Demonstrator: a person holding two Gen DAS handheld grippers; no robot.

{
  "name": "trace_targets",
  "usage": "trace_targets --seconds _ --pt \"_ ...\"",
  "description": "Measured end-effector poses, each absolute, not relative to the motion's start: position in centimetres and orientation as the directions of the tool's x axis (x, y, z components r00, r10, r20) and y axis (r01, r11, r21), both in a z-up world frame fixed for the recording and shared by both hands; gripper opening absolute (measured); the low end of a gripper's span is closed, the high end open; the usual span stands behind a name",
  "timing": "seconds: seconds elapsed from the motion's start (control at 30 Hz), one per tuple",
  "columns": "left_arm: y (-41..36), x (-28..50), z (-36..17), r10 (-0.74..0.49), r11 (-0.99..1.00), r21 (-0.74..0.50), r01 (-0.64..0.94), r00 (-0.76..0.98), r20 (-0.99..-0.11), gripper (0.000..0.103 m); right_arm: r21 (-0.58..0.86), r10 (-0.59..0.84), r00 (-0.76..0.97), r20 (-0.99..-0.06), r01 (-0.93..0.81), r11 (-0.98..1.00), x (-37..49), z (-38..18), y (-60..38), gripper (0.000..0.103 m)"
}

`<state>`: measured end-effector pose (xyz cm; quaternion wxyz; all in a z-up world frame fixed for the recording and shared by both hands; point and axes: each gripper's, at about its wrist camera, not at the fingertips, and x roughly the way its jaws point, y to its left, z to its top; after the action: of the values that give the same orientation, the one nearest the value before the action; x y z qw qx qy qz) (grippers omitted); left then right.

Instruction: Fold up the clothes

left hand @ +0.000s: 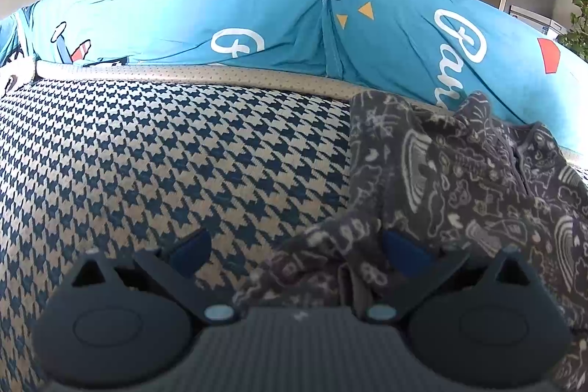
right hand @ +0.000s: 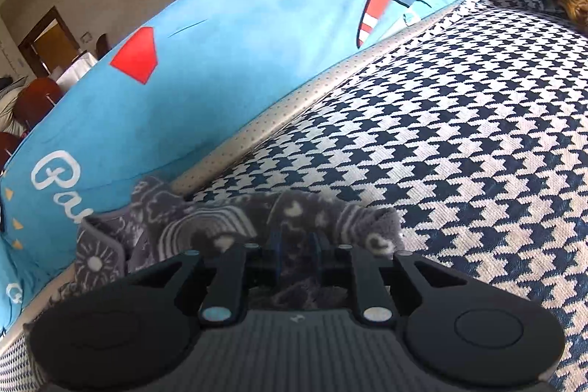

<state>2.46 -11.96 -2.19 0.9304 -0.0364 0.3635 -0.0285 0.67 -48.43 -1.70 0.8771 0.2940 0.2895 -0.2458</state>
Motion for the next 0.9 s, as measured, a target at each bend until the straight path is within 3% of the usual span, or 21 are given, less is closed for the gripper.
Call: trace_targets --seconds 0.07,0.1,0.3,0.47,0.53,0.7,0.9 --pt "-12.0 2.5 -2.3 -0.079 0.996 -0.086 0.027 0.734 -0.675 0.103 0.279 -0.355 0.655 -0.667 0.661 0.697 0.8 -1.4 -48.2 0.009" --pt "-12.0 2.5 -2.3 -0.079 0.996 -0.087 0.028 0.733 -0.676 0.103 0.231 -0.401 0.625 -0.670 0.688 0.688 0.8 -1.3 -48.0 0.000" --pt "-11.7 2.8 -2.4 -0.084 0.995 -0.101 0.020 0.718 -0.691 0.103 0.158 -0.496 0.551 -0.671 0.760 0.630 0.1 -1.2 -48.8 0.000" --pt "-11.7 2.8 -2.3 -0.066 0.997 -0.077 0.018 0.722 -0.688 0.103 0.210 -0.469 0.573 -0.672 0.755 0.621 -0.4 -0.7 -49.2 0.000" --pt "-11.6 2.8 -2.1 -0.057 0.997 -0.071 0.011 0.725 -0.686 0.103 0.250 -0.442 0.609 -0.659 0.731 0.635 -0.8 0.0 -49.0 0.010" --pt "-11.9 2.6 -2.0 -0.041 0.999 -0.050 0.009 0.732 -0.680 0.103 0.326 -0.329 0.711 -0.621 0.617 0.716 -1.7 1.6 -47.7 0.016" --pt "-11.9 2.9 -2.3 -0.032 0.999 -0.035 0.011 0.727 -0.686 0.103 0.297 -0.208 0.741 -0.639 0.487 0.821 -3.0 2.3 -44.9 0.019"
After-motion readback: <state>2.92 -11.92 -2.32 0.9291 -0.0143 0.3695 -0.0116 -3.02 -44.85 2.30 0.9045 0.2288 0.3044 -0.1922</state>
